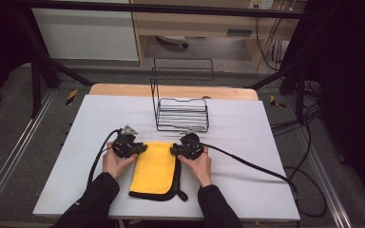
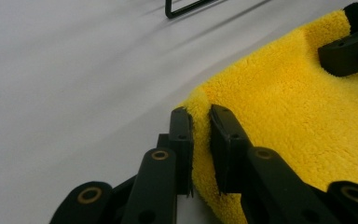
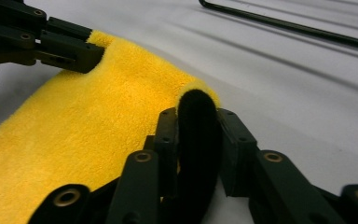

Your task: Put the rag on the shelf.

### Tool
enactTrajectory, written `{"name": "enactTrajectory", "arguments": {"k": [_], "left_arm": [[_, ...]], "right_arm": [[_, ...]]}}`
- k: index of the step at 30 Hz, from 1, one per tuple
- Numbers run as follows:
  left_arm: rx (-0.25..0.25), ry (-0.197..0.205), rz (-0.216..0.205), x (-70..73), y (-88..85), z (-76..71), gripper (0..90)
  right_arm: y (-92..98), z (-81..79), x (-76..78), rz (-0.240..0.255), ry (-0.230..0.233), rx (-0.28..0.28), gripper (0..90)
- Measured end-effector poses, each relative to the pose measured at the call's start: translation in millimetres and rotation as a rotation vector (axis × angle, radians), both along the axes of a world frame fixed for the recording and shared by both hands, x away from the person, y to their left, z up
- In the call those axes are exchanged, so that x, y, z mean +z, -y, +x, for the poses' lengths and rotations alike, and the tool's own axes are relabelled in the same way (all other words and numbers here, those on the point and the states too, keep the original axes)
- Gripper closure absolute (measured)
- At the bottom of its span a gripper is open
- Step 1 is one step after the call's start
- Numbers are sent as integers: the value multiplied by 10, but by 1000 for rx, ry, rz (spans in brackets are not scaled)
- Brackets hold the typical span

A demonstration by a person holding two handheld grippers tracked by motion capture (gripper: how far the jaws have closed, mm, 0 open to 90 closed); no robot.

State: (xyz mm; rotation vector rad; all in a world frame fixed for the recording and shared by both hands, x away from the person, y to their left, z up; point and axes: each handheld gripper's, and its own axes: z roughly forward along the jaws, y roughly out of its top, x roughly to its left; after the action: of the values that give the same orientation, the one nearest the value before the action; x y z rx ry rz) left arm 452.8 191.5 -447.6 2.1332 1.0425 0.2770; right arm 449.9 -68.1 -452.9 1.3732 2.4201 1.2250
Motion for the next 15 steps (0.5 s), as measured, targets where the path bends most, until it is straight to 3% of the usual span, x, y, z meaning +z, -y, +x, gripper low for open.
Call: {"name": "enactTrajectory", "arguments": {"k": [8, 15], "left_arm": [[-13, 2, -8, -6, -15, 9, 785], [0, -8, -22, 10, -22, 7, 823]], "right_arm": [[3, 18, 10, 15, -30, -3, 772], [7, -2, 29, 14, -12, -5, 779]]}}
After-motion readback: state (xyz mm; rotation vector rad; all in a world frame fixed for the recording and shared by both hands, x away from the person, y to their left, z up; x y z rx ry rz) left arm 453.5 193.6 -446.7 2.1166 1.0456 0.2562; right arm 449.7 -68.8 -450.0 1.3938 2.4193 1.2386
